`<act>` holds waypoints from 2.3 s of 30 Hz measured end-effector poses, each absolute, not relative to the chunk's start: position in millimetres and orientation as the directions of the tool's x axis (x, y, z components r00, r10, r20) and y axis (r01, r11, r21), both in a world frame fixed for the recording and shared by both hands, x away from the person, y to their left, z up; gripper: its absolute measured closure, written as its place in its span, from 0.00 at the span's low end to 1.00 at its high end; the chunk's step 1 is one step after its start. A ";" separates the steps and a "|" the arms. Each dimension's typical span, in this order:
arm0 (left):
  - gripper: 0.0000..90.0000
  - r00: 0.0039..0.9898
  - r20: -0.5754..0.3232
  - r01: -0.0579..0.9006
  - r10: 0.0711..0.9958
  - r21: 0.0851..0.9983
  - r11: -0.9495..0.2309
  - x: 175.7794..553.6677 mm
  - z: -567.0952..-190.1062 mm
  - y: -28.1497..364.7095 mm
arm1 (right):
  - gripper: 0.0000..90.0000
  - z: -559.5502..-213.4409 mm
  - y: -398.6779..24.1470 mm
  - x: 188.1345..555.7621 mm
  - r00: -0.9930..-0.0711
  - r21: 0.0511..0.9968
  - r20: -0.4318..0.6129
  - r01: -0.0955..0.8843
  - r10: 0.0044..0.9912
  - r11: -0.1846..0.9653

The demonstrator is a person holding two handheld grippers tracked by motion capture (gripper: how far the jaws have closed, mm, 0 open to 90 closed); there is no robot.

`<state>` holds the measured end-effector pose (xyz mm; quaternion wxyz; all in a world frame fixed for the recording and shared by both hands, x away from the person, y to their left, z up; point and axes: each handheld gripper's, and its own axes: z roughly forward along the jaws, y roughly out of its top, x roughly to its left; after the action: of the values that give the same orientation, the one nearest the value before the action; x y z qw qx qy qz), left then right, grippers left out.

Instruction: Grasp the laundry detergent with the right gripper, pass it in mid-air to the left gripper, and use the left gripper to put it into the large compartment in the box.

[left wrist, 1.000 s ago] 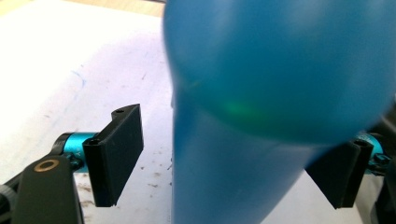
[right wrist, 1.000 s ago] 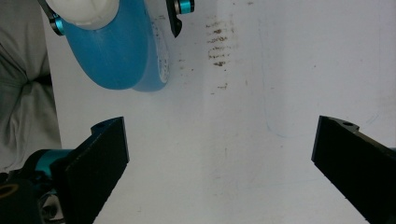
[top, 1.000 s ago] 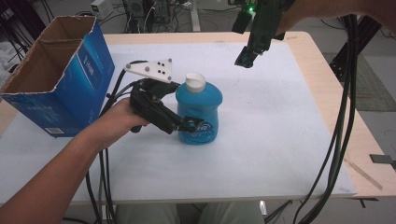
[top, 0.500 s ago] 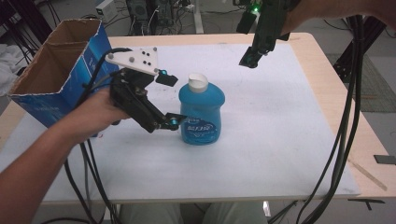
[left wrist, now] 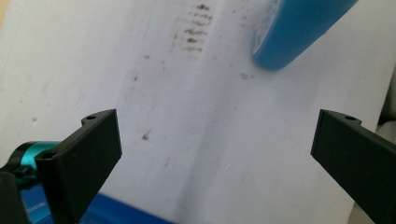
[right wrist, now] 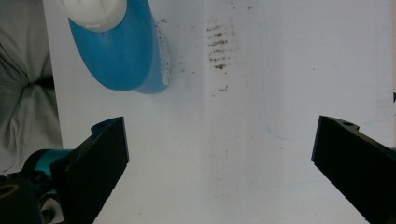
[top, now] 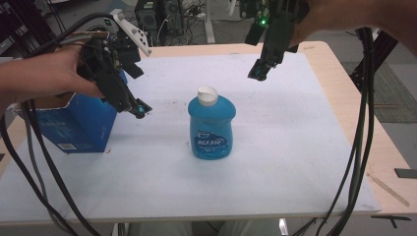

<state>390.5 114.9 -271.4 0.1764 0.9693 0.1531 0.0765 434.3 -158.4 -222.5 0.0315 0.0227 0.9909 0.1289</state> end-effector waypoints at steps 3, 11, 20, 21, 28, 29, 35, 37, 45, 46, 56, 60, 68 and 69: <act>0.02 0.942 0.121 0.257 0.311 0.332 -0.908 400.2 -268.1 116.7 | 0.03 -223.5 -155.7 434.6 -0.997 0.257 -0.054 0.033 0.049 0.966; 0.02 0.960 0.141 0.187 0.240 0.312 -0.932 417.8 -272.1 114.4 | 0.03 -225.6 -152.0 436.8 -0.998 0.250 -0.049 0.030 0.043 0.968; 0.02 0.971 0.097 0.183 0.221 0.302 -0.936 418.7 -276.5 112.0 | 0.03 -227.5 -149.6 438.1 -0.998 0.250 -0.042 0.024 0.036 0.968; 0.02 0.970 0.093 0.190 0.227 0.298 -0.935 419.0 -277.1 111.1 | 0.03 -227.6 -149.5 438.2 -0.999 0.249 -0.041 0.023 0.035 0.968; 0.02 0.967 0.094 0.201 0.237 0.294 -0.935 419.4 -276.0 113.1 | 0.03 -228.0 -149.9 440.2 -0.999 0.249 -0.033 0.029 0.039 0.968; 0.02 0.964 0.097 0.209 0.247 0.298 -0.931 419.2 -276.1 113.8 | 0.03 -228.3 -149.6 440.2 -0.999 0.251 -0.033 0.030 0.039 0.968; 0.02 0.964 0.103 0.200 0.245 0.324 -0.924 416.3 -273.1 114.1 | 0.03 -228.5 -148.0 438.0 -0.999 0.248 -0.030 0.033 0.041 0.968; 0.02 0.966 0.102 0.192 0.237 0.330 -0.924 416.2 -273.1 113.3 | 0.03 -228.2 -148.5 438.2 -0.999 0.250 -0.029 0.030 0.039 0.968; 0.02 0.975 0.091 0.163 0.203 0.331 -0.930 417.2 -276.8 112.3 | 0.03 -231.5 -158.0 437.7 -0.999 0.286 -0.024 0.039 0.048 0.958; 0.02 0.976 0.082 0.163 0.200 0.327 -0.931 416.8 -277.7 112.0 | 0.03 -232.8 -160.3 437.2 -0.998 0.293 -0.025 0.041 0.050 0.955; 0.02 0.984 0.020 0.163 0.177 0.307 -0.938 414.1 -287.8 113.5 | 0.03 -256.1 -185.4 422.9 -0.997 0.389 0.030 0.079 0.074 0.918; 0.02 0.984 0.020 0.163 0.178 0.310 -0.937 414.4 -291.5 116.3 | 0.03 -265.7 -192.7 418.3 -0.996 0.413 0.047 0.084 0.071 0.907; 0.02 0.984 0.027 0.160 0.177 0.319 -0.934 417.4 -291.6 119.2 | 0.03 -286.4 -202.7 412.8 -0.996 0.521 0.072 0.089 0.061 0.849; 0.02 0.984 0.025 0.159 0.176 0.319 -0.934 417.5 -292.1 119.0 | 0.03 -289.9 -203.4 411.3 -0.995 0.533 0.076 0.095 0.064 0.841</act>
<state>417.5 119.0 -292.1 0.1599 0.9831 0.0854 0.0266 411.3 -203.4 -289.9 -0.0275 0.0414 0.9590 0.2789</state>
